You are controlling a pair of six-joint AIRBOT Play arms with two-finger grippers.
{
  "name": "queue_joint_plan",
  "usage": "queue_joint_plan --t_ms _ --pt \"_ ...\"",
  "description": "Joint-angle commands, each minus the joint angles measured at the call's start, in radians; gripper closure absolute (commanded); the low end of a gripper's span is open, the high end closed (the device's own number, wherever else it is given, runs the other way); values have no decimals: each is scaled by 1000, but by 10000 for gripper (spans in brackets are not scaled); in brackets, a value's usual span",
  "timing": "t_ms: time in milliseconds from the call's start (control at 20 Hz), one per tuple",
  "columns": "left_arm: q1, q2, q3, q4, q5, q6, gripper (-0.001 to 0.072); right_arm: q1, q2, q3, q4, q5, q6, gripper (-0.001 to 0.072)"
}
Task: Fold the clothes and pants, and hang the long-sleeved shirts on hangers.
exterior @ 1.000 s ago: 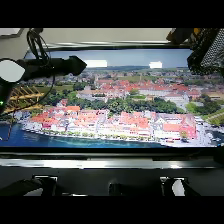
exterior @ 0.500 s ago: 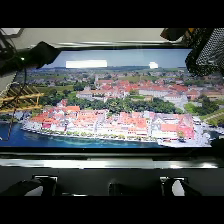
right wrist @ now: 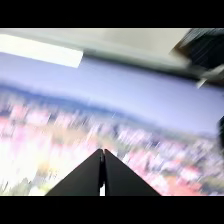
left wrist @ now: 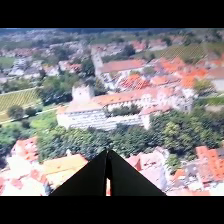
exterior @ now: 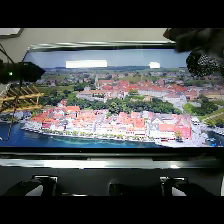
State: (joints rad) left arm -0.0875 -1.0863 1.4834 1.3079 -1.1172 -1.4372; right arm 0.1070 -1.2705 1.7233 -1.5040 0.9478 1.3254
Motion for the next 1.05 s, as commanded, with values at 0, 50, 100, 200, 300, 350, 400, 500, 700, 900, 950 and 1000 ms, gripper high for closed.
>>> queue_joint_plan --t_ms 0,50,100,200,300,350,400,500,700,900,950,1000 --pt "3 70 -143 179 -2 59 676 66 -89 -28 61 302 -108 665" --pt "3 89 -197 200 36 59 675 66 -91 -53 63 318 -110 664" --pt "3 97 -231 205 66 59 674 66 -91 -74 64 331 -109 663" --pt "3 93 -248 204 87 58 673 66 -93 -84 63 364 -110 663" --pt "3 94 -248 204 88 59 672 66 -92 -84 60 363 -107 663" --pt "3 94 -248 204 89 59 672 66 -92 -84 60 359 -107 663" --pt "3 93 -248 204 90 59 672 66 -92 -84 60 360 -107 663" --pt "3 93 -248 204 90 58 672 66 -92 -84 60 359 -107 663" --pt "3 93 -248 204 90 58 672 66 -92 -84 60 359 -107 663" --pt "3 93 -248 204 90 58 672 66 -92 -84 60 359 -107 663" --pt "3 93 -248 204 90 59 672 66 -92 -84 60 359 -107 663" --pt "3 93 -248 204 90 58 672 66 -92 -84 60 359 -107 663"
